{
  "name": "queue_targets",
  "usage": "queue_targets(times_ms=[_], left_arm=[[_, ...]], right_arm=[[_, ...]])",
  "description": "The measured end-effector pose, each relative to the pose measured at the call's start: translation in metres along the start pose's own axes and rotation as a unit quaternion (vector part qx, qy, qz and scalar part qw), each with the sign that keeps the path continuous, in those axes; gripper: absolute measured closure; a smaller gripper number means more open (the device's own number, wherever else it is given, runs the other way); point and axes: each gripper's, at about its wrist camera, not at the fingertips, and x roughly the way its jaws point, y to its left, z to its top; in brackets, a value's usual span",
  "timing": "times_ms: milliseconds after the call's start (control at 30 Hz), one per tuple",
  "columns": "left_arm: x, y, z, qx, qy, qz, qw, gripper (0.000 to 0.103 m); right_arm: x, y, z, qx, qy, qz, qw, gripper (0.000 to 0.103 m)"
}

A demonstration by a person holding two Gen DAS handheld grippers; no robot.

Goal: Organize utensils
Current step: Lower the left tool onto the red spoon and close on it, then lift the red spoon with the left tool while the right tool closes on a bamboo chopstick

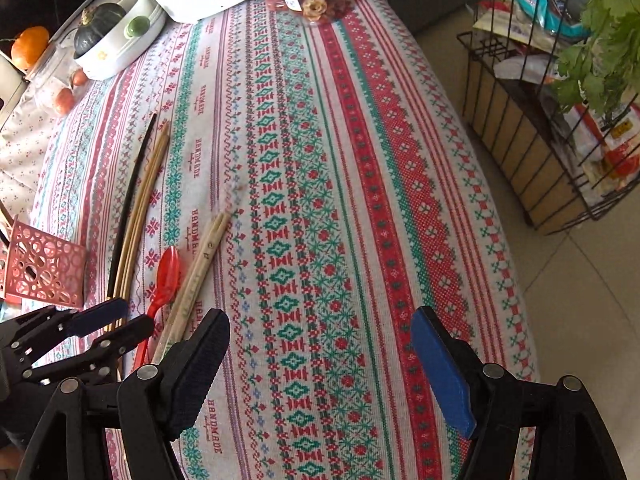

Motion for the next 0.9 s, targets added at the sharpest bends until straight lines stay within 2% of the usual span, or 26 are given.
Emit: queue_targets(times_ms=[133, 200, 333, 533, 633, 733, 800, 900], left_arm=[[0.006, -0.004, 0.016, 0.007, 0.006, 0.006, 0.9999, 0.077], [0.007, -0.005, 0.021, 0.010, 0.012, 0.004, 0.9999, 0.088], [0.003, -0.010, 0.024, 0.014, 0.002, 0.004, 0.9999, 0.091], [-0.048, -0.008, 0.009, 0.015, -0.078, -0.015, 0.9968, 0.093], [-0.081, -0.004, -0.011, 0.032, -0.128, -0.013, 0.9912, 0.093], [-0.105, 0.007, -0.032, 0.028, -0.164, -0.020, 0.9859, 0.093], [-0.120, 0.016, -0.044, 0.020, -0.184, -0.027, 0.9823, 0.093], [-0.133, 0.032, -0.060, 0.008, -0.211, -0.035, 0.9768, 0.093]], right_arm=[[0.002, -0.002, 0.000, 0.003, 0.002, -0.001, 1.000, 0.024], [0.005, -0.003, 0.000, 0.004, 0.006, -0.003, 1.000, 0.024], [0.009, -0.005, 0.000, 0.006, 0.012, -0.005, 1.000, 0.024], [0.021, -0.001, 0.003, 0.020, 0.024, 0.011, 0.999, 0.024], [0.031, 0.007, 0.005, 0.025, 0.035, 0.020, 0.999, 0.024], [0.043, 0.022, 0.004, 0.013, 0.047, 0.025, 0.998, 0.024], [0.051, 0.035, 0.004, -0.001, 0.054, 0.025, 0.998, 0.026], [0.061, 0.055, 0.005, -0.020, 0.058, 0.023, 0.998, 0.036]])
